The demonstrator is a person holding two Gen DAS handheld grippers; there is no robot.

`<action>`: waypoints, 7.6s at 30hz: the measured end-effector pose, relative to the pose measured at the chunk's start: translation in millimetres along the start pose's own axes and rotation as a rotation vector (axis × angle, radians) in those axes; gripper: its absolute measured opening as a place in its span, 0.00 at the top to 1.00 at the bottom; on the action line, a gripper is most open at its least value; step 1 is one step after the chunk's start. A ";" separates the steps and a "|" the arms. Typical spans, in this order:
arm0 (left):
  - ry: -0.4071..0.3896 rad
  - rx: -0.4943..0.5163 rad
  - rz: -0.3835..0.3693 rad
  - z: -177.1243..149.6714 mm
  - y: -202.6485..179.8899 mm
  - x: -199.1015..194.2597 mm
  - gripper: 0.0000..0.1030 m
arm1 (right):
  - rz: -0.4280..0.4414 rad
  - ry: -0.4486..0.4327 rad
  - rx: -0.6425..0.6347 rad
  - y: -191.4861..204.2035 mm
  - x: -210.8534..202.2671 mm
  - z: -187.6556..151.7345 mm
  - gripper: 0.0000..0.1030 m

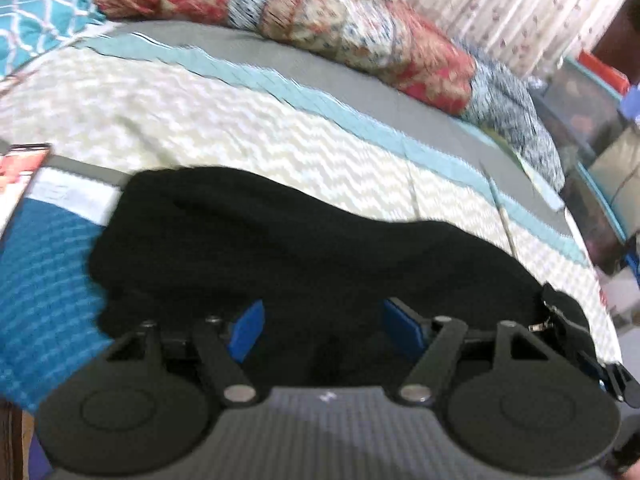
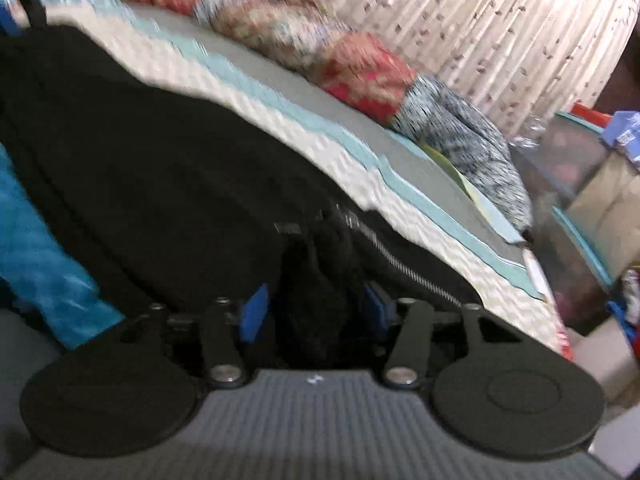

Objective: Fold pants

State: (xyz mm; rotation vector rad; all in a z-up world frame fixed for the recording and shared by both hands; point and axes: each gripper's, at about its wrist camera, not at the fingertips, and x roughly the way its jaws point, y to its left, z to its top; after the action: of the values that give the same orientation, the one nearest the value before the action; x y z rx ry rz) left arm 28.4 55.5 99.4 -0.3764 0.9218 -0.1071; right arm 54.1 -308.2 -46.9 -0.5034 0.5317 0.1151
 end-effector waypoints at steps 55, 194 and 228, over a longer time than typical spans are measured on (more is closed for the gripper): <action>-0.105 0.370 -0.308 -9.8 -63.1 40.5 0.66 | 0.762 0.093 1.373 63.3 122.1 104.1 0.77; 0.227 0.086 -0.113 12.0 -29.0 93.4 0.20 | 0.650 0.086 0.615 98.4 26.5 130.1 0.84; 0.186 0.327 0.100 -31.4 -76.8 88.4 0.00 | 0.414 0.147 0.944 46.1 17.9 60.0 0.57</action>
State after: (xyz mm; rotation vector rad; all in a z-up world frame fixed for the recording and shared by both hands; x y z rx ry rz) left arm 62.3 -46.5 43.3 -0.0161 1.0844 -0.2004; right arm 86.2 -239.1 -31.2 0.5285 0.7575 0.2052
